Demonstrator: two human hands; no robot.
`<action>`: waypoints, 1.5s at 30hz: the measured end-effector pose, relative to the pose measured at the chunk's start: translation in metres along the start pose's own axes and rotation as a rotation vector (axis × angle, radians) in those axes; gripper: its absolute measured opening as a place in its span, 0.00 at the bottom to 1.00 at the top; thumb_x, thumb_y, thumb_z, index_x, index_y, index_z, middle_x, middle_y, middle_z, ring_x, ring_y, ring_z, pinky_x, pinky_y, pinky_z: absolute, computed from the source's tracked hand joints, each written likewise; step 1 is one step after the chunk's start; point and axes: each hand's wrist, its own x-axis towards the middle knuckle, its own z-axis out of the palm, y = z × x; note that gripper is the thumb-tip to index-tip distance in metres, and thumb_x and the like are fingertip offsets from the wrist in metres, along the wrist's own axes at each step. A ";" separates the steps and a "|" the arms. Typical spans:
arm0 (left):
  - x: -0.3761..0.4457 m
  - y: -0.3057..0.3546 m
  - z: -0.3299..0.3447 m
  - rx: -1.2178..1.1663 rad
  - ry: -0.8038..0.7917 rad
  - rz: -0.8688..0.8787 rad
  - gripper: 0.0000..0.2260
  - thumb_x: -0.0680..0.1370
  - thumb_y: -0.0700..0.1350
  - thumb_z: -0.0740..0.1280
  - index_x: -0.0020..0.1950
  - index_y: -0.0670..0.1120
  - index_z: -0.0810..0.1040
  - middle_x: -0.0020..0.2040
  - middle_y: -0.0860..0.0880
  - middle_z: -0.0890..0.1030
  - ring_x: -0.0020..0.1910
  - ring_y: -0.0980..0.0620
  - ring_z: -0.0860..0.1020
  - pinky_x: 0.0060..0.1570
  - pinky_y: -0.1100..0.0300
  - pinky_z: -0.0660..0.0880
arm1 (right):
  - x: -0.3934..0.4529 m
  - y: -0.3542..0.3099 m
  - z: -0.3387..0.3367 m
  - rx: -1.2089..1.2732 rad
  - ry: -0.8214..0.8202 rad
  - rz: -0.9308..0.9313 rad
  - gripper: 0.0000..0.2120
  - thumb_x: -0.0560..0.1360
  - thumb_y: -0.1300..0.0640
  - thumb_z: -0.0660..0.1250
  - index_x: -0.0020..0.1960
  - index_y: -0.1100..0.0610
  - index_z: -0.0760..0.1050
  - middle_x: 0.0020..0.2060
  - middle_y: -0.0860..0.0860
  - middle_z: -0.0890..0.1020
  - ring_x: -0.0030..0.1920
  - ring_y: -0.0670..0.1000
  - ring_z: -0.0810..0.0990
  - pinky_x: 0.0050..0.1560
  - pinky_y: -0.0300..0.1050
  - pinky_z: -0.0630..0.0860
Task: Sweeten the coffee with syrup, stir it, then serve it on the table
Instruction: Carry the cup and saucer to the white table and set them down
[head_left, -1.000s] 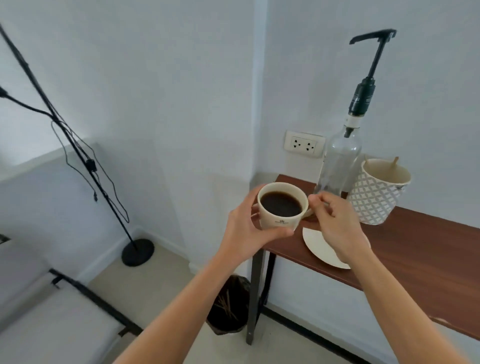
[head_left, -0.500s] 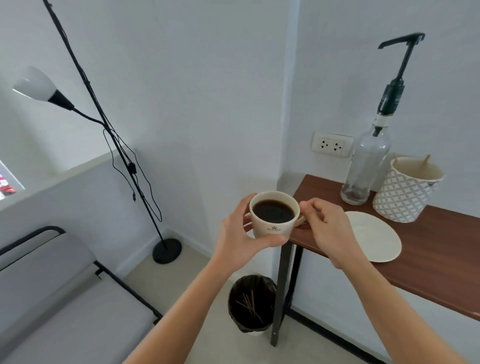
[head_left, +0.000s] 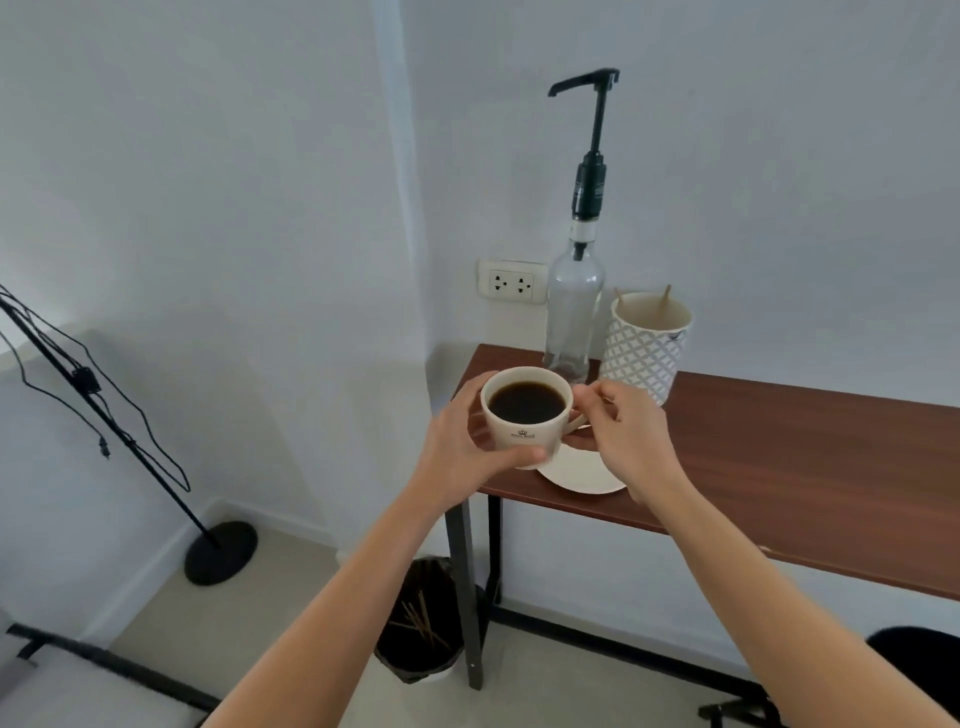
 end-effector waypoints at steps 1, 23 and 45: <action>0.007 -0.002 0.007 -0.001 -0.019 0.003 0.37 0.63 0.46 0.84 0.68 0.51 0.74 0.60 0.57 0.81 0.60 0.60 0.80 0.58 0.63 0.79 | 0.003 0.004 -0.005 0.002 0.017 0.013 0.11 0.82 0.56 0.63 0.51 0.62 0.80 0.44 0.57 0.85 0.45 0.50 0.85 0.38 0.37 0.84; 0.065 -0.065 0.066 0.061 -0.278 -0.075 0.40 0.60 0.55 0.84 0.68 0.59 0.71 0.61 0.66 0.79 0.63 0.67 0.75 0.68 0.53 0.72 | 0.037 0.081 -0.017 -0.050 0.229 0.210 0.10 0.82 0.56 0.63 0.48 0.60 0.80 0.45 0.55 0.84 0.45 0.49 0.85 0.38 0.35 0.83; 0.032 -0.081 0.060 0.505 -0.433 -0.118 0.48 0.70 0.67 0.72 0.82 0.53 0.52 0.82 0.51 0.55 0.82 0.45 0.47 0.75 0.35 0.36 | 0.000 0.087 -0.010 -0.477 0.135 0.369 0.16 0.80 0.57 0.66 0.67 0.59 0.74 0.60 0.58 0.77 0.59 0.56 0.76 0.59 0.47 0.72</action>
